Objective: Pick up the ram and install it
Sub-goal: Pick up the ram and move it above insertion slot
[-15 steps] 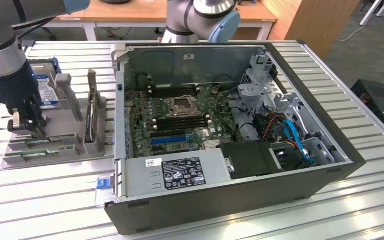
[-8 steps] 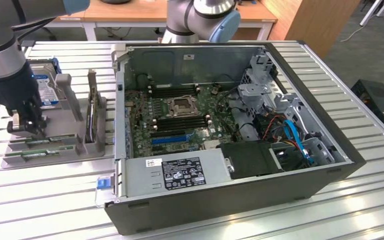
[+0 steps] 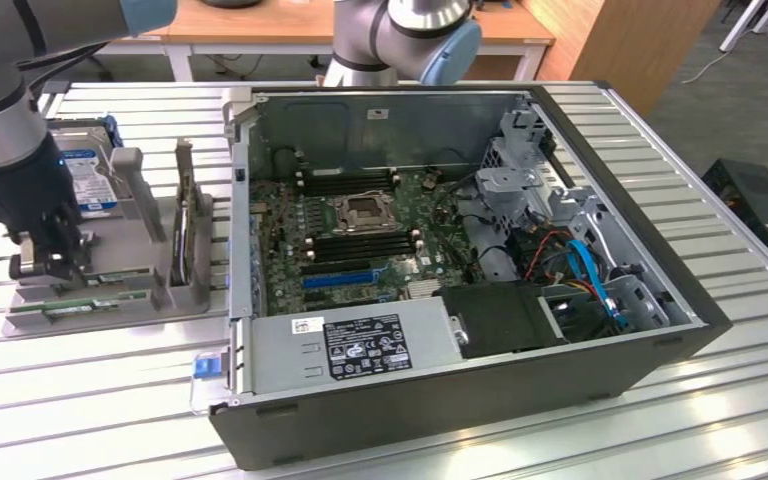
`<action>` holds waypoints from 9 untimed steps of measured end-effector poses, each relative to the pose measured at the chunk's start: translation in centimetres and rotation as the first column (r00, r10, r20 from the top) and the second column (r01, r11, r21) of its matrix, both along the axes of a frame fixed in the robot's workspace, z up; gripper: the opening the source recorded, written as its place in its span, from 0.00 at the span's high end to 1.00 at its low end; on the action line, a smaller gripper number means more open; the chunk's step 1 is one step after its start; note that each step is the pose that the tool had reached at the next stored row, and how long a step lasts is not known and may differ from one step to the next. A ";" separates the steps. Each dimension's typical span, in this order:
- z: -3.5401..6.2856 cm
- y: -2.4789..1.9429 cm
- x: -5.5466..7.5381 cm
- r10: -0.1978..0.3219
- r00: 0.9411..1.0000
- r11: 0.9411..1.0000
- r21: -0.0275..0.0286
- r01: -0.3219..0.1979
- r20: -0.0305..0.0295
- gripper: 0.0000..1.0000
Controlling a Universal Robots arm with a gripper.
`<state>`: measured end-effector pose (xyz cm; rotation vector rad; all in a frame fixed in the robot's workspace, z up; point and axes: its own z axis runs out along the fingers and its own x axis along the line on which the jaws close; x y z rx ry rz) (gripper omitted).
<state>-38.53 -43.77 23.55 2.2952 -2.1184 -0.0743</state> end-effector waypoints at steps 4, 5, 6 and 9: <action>0.00 -0.65 0.0 0.000 1.000 1.000 0.000 0.000 0.000 0.64; 0.00 -0.81 0.0 0.000 1.000 1.000 0.000 0.000 0.000 0.64; 0.00 -0.91 0.0 0.000 1.000 1.000 0.000 0.000 0.000 0.64; 0.00 -0.92 0.0 0.000 1.000 1.000 0.000 0.000 0.000 0.64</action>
